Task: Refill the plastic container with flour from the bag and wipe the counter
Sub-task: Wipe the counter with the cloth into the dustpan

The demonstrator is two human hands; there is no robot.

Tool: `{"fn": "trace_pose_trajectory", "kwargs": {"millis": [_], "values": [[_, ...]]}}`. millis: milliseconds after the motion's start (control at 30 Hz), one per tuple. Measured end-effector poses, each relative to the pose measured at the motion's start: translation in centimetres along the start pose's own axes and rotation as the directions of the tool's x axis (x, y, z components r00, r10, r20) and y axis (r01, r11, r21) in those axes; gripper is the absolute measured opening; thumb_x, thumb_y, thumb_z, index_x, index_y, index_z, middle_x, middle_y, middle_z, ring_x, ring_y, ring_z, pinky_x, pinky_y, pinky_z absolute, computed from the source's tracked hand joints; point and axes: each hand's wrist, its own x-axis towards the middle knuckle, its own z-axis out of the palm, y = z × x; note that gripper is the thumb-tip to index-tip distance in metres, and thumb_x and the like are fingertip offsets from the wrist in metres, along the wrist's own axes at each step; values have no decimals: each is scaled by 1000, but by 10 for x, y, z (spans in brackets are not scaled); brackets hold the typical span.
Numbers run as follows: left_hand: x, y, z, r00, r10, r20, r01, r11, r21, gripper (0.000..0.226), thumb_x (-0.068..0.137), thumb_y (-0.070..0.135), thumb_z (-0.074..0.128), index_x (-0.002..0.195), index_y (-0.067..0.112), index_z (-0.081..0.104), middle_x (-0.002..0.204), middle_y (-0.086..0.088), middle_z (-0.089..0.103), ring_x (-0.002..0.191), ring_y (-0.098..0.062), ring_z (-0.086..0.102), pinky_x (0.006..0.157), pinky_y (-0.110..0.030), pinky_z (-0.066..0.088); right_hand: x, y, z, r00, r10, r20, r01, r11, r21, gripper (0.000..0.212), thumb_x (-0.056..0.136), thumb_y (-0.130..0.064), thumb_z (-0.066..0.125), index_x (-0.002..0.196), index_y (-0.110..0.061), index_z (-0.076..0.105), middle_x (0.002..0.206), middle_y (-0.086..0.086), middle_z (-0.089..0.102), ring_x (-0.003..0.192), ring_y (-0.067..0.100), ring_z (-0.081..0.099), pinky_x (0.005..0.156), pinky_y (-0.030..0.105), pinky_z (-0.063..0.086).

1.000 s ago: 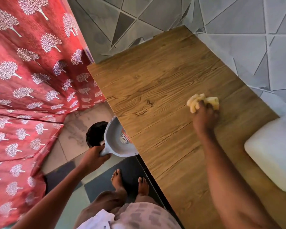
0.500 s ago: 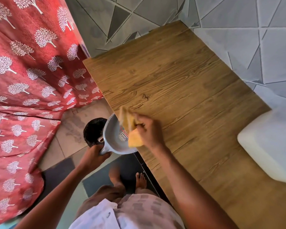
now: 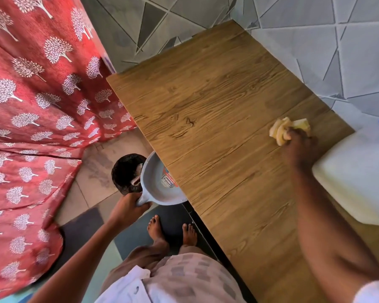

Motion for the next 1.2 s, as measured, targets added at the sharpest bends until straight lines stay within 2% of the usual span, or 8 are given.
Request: {"fn": "trace_pose_trajectory", "kwargs": {"millis": [167,333,467,567,767,967,1100,1200], "values": [[-5,-2,12,1000,-3,16,3,999,-40,33,85,29,74,62,34,52,64,1,66,60,-20,62,56,-33,41,-114,-119,9,977,-212,31,191,927,323,36,74,-15,67,109,-19,72,110,7,73,93,35,66,81,40,49],[-10,-2,23,1000,12,18,-12,999,-33,37,84,26,75,59,33,48,60,3,60,56,-19,56,55,-34,38,-206,-228,-7,838,-541,70,418,719,555,36,76,-17,44,97,-18,72,104,1,76,102,26,68,93,43,49],[-15,-7,28,999,26,20,-25,998,-61,20,84,29,74,68,27,62,65,1,66,56,-17,58,56,-37,46,-217,-231,-19,808,-574,132,343,641,687,51,80,-17,40,118,-11,73,117,6,75,104,26,69,89,42,52],[-18,-11,32,999,34,10,-33,998,-55,16,84,31,73,73,22,66,63,4,64,56,-17,58,56,-35,45,-181,-194,-33,891,-451,50,267,612,744,51,78,-13,42,116,-9,75,112,8,76,99,25,71,93,35,54],[-23,-10,42,998,55,1,-55,995,-80,12,85,26,72,75,21,68,62,6,64,54,-14,55,56,-35,45,-63,-72,-40,975,-197,-101,219,920,326,43,82,-11,52,120,-16,71,120,9,72,102,34,63,89,38,44],[-38,-5,54,1000,20,18,-19,997,-75,24,85,28,71,66,22,60,52,9,54,45,-5,46,50,-25,36,-55,-20,-8,992,27,126,-33,999,42,36,88,-15,57,122,-13,69,117,20,69,104,42,59,95,44,39],[-46,-4,51,1000,12,20,-11,998,-58,23,85,31,70,65,24,60,49,10,54,43,-4,48,48,-21,34,-145,-102,6,969,-230,92,196,939,282,47,79,-26,40,114,-16,70,115,10,71,98,35,64,85,41,41],[-52,-3,51,1000,7,23,-6,999,-47,24,85,33,70,69,18,61,54,6,57,48,-9,49,53,-30,38,-224,-166,-5,838,-540,80,430,743,512,42,73,-17,44,101,-16,75,109,2,75,99,25,68,82,37,43]]}}
